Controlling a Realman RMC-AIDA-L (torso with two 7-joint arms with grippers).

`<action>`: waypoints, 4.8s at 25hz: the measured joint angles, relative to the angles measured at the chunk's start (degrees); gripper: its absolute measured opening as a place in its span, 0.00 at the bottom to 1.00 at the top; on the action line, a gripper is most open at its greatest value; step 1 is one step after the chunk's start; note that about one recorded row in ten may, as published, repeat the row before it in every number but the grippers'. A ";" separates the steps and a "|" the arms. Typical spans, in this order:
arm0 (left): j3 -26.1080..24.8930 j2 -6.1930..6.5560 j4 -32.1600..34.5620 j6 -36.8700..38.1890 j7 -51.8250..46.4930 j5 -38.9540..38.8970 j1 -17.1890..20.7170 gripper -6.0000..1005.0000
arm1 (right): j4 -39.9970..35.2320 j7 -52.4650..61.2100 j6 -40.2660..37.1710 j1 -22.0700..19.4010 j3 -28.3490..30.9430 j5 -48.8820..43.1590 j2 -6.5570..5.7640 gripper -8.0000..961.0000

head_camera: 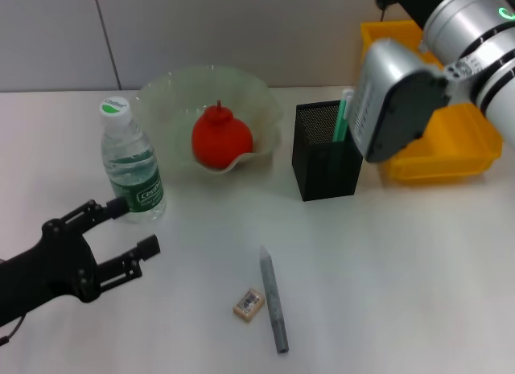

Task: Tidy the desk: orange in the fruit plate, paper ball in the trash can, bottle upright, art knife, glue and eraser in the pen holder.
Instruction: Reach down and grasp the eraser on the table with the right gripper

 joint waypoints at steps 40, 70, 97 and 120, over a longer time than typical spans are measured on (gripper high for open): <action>-0.42 3.09 6.86 6.19 -11.01 5.69 -1.31 0.81 | 12.10 70.39 -93.11 6.53 42.24 32.96 -0.77 0.81; -0.19 3.85 9.28 6.78 -14.02 15.32 -3.47 0.81 | 34.43 60.48 -93.80 36.55 30.62 -12.24 0.30 0.81; -0.19 3.88 9.25 6.56 -14.75 15.40 -2.42 0.81 | 33.75 55.62 -79.43 35.74 2.18 -3.26 0.62 0.79; -0.33 3.83 9.30 6.93 -16.19 15.27 -2.93 0.81 | 33.77 54.10 -78.11 35.76 -0.09 -3.37 0.62 0.47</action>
